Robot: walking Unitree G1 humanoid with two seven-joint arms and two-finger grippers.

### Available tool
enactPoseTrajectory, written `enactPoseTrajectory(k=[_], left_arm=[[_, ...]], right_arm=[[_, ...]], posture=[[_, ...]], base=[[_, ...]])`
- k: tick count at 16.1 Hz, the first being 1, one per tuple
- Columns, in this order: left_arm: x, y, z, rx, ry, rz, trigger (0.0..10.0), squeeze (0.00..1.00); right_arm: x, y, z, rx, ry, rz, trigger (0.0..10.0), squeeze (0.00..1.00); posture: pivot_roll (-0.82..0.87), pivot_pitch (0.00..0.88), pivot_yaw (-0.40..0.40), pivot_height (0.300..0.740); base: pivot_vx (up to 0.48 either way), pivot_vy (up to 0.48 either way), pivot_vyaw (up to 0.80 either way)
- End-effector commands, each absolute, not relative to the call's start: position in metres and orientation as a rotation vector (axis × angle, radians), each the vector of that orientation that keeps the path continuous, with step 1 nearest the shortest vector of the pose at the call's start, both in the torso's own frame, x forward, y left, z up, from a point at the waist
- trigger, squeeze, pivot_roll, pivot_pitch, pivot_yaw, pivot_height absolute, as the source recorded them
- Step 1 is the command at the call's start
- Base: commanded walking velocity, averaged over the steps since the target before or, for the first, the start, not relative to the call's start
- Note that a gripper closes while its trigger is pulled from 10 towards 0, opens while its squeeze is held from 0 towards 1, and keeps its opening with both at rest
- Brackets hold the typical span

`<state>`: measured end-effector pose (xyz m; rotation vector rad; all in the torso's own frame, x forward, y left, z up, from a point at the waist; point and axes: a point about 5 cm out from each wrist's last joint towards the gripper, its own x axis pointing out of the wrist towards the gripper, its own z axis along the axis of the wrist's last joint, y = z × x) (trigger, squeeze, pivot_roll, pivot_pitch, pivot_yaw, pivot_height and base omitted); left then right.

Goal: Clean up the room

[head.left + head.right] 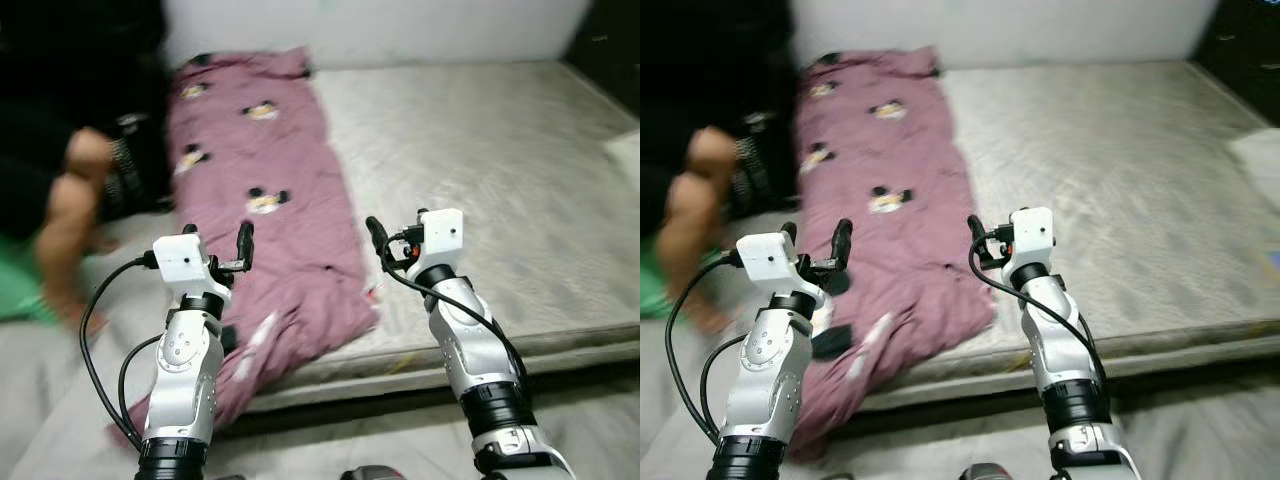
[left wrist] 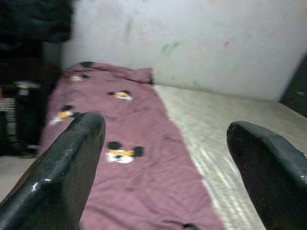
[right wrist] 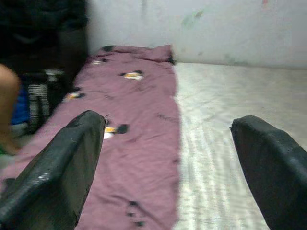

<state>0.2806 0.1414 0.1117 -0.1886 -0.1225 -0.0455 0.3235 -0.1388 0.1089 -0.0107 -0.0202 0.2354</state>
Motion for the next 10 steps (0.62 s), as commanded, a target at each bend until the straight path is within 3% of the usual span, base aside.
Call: enactPoseTrajectory(k=[1, 10], left_arm=[[0.2803, 0.1434, 0.1131, -0.181, -0.129, -0.042, 10.0, 0.00], [0.2793, 0.1419, 0.1128, -0.181, -0.124, -0.040, 10.0, 0.00]], right_arm=[[0.3258, -0.1377, 0.1108, -0.011, -0.023, 0.233, 10.0, 0.00], [0.3257, -0.1412, 0.1075, -0.018, -0.011, 0.218, 10.0, 0.00]], posture=[[-0.05, 0.032, 0.008, 0.740], [-0.05, 0.042, 0.011, 0.740]], base=[[0.000, 0.000, 0.00], [0.000, 0.000, 0.00]])
